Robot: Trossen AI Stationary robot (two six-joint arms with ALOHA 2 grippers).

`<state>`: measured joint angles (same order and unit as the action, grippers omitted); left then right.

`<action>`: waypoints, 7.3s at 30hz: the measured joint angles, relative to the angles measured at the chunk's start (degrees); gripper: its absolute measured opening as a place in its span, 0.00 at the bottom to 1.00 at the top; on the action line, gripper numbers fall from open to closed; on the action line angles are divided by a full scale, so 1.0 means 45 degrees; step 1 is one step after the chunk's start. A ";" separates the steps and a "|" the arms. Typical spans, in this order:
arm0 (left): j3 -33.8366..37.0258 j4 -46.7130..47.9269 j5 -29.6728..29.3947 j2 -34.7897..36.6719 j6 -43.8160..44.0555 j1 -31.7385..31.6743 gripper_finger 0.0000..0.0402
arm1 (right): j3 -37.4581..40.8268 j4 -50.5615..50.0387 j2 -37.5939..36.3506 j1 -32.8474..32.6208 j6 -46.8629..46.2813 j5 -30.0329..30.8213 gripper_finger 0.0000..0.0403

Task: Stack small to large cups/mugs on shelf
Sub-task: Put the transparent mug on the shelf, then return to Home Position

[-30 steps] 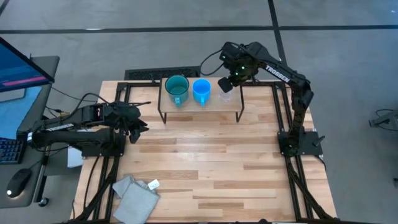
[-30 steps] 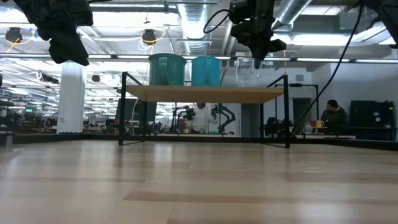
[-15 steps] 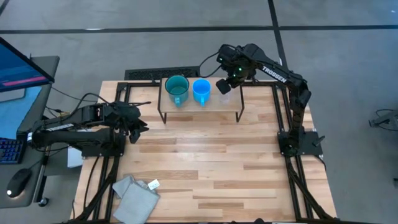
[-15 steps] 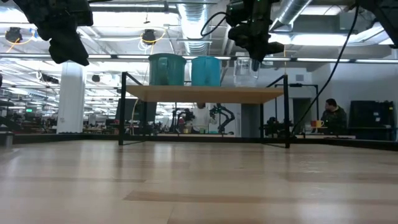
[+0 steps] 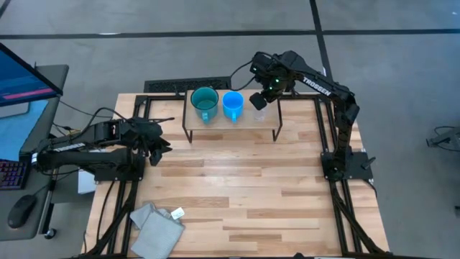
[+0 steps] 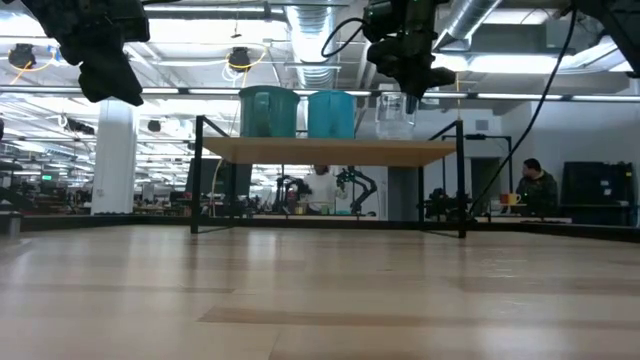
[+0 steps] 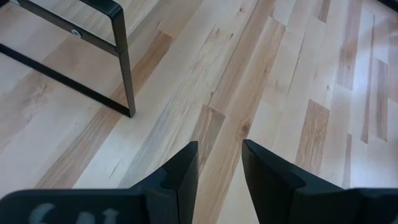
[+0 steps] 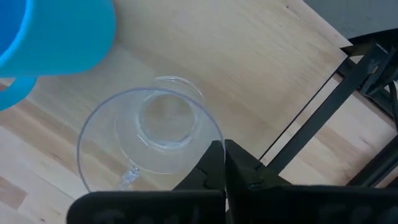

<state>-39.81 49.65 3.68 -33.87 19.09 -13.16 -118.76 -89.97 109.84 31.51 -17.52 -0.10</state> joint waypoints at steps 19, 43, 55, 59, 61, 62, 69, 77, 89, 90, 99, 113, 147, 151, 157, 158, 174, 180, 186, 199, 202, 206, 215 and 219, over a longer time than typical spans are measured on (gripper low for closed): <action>0.0000 0.0000 0.0000 0.0000 0.0010 0.0002 0.28 | 0.0034 -0.0024 0.0044 0.0005 -0.0005 0.0039 0.17; 0.0000 0.0000 0.0000 0.0004 -0.0078 0.0002 0.28 | -0.1976 -0.0011 0.0039 0.0005 -0.0107 -0.0249 0.17; 0.0000 -0.0013 0.0000 0.0005 -0.0203 -0.0002 0.28 | -0.3324 -0.0020 -0.1713 -0.0139 0.0965 -0.1414 0.07; 0.0000 -0.0305 -0.0222 0.0005 -0.0581 0.0002 0.28 | -0.3299 -0.0009 -0.2744 -0.0737 0.1715 -0.1336 0.03; 0.0000 -0.0616 -0.0572 0.0000 -0.0810 0.0002 0.28 | -0.3312 -0.0010 -0.3210 -0.1089 0.1805 -0.1168 0.03; 0.0000 -0.0836 -0.0651 0.0008 -0.0853 0.0002 0.28 | -0.3303 -0.0010 -0.3403 -0.1275 0.1948 -0.0916 0.02; 0.0000 -0.2828 -0.0755 0.0663 -0.1130 -0.0002 0.28 | -0.3293 -0.0010 -0.4574 -0.2973 0.2341 0.0695 0.01; 0.0000 -0.3412 -0.1607 0.2935 -0.1117 -0.0002 0.28 | -0.0526 0.0660 -0.6595 -0.4484 0.2380 0.2556 0.01; 0.0000 -0.3258 -0.2196 0.4192 -0.1491 -0.0002 0.28 | 1.2784 1.0667 -1.3750 -0.4915 0.1574 0.1450 0.00; 0.0000 -0.3205 -0.2276 0.4193 -0.1525 0.0002 0.28 | 1.3626 1.1374 -1.4275 -0.4915 0.1368 0.1408 0.00; 0.1607 -0.4818 -0.2623 0.4211 -0.1520 0.0002 0.28 | 1.8726 1.5684 -1.7903 -0.4915 0.0771 0.1316 0.00; 0.3916 -0.7644 -0.3415 0.4485 -0.1450 -0.0002 0.28 | 2.2439 1.7712 -2.1431 -0.4546 0.0587 0.1423 0.00; 0.8252 -1.0546 -0.4212 0.7459 0.0466 -0.0595 0.28 | 2.6220 1.9940 -2.4002 -0.2025 -0.0108 -0.0350 0.00; 0.8252 -1.0500 -0.3906 0.7441 0.0236 -0.0838 0.28 | 2.6223 1.9943 -2.3697 -0.2025 -0.0217 -0.0359 0.00; 0.8252 -1.0457 -0.3682 0.7441 -0.0738 -0.0882 0.28 | 2.6223 1.9943 -2.3312 -0.2025 -0.0223 -0.0345 0.01; 0.8252 -1.0448 -0.3657 0.7441 -0.0758 -0.0882 0.28 | 2.6223 1.9943 -2.3277 -0.2025 -0.0219 -0.0345 0.02; 0.8262 -1.0423 -0.3653 0.7441 -0.0946 -0.0877 0.28 | 2.6223 1.9934 -2.3222 -0.1501 -0.0015 0.0027 0.00; 0.8267 -1.0414 -0.3571 0.7441 -0.0855 -0.0873 0.28 | 2.6223 1.9929 -2.3222 -0.1452 0.0299 0.0024 0.02; 0.8267 -1.0409 -0.3561 0.7441 -0.0855 -0.0872 0.28 | 2.6223 1.9924 -2.3222 -0.1452 0.0971 0.0024 0.07; 0.8272 -1.0409 -0.3560 0.7441 -0.0855 -0.0872 0.28 | 2.6223 1.9914 -2.3222 -0.1496 0.0986 0.0010 0.08; 0.8272 -1.0409 -0.3561 0.7441 -0.0855 -0.0872 0.28 | 2.6223 1.9914 -2.3222 -0.1496 0.0986 0.0010 0.08; 0.8276 -1.0404 -0.3565 0.7441 -0.0855 -0.0872 0.28 | 2.6223 1.9914 -2.3222 -0.1496 0.0986 0.0010 0.08; 0.8276 -1.0404 -0.3565 0.7441 -0.0858 -0.0872 0.28 | 2.6223 1.9914 -2.3222 -0.1496 0.0986 0.0015 0.08; 0.8276 -1.0404 -0.3565 0.7441 -0.0860 -0.0872 0.28 | 2.6223 1.9912 -2.3222 -0.1496 0.0986 0.0017 0.08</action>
<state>-2.57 2.83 -12.36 -0.38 15.22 -17.08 -0.75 -0.37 5.34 24.77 -13.08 -0.02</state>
